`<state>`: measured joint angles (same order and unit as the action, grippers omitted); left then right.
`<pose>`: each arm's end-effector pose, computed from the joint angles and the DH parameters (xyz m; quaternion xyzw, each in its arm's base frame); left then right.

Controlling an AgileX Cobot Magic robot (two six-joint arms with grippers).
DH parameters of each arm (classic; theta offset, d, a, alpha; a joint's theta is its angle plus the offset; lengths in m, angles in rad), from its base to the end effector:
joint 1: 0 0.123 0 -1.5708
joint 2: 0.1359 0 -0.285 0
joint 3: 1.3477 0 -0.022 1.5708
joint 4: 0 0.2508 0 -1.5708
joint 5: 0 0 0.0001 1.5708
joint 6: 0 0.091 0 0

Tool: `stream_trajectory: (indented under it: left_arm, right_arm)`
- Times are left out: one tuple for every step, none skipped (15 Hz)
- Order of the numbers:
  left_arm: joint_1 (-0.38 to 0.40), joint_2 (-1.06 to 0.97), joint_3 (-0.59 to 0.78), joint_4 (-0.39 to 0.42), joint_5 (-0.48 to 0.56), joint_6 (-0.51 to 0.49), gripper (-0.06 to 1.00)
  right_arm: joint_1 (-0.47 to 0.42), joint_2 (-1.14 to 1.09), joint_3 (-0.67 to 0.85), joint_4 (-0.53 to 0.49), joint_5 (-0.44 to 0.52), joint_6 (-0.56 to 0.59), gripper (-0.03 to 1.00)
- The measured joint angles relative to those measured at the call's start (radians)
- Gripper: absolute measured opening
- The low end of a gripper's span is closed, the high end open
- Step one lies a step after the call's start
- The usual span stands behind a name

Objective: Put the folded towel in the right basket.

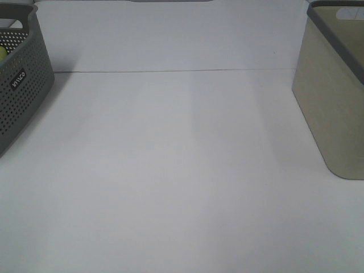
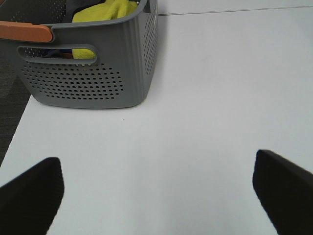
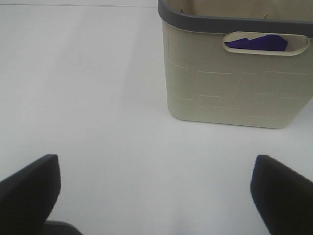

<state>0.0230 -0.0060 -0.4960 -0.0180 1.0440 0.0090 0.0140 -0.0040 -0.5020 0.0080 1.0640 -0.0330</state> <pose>-0.0046 -0.0015 0.2775 -0.0057 0.8483 -0.0005 0.5295 -0.0058 0.0006 0.2776 -0.0202 0.8523 -0.0010 0.5227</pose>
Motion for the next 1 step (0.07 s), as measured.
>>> stream_trajectory:
  left_arm:
    - [0.000,0.000,0.000,0.000,0.000,0.000,0.99]
  right_arm:
    - [0.000,0.000,0.000,0.000,0.000,0.000,0.96]
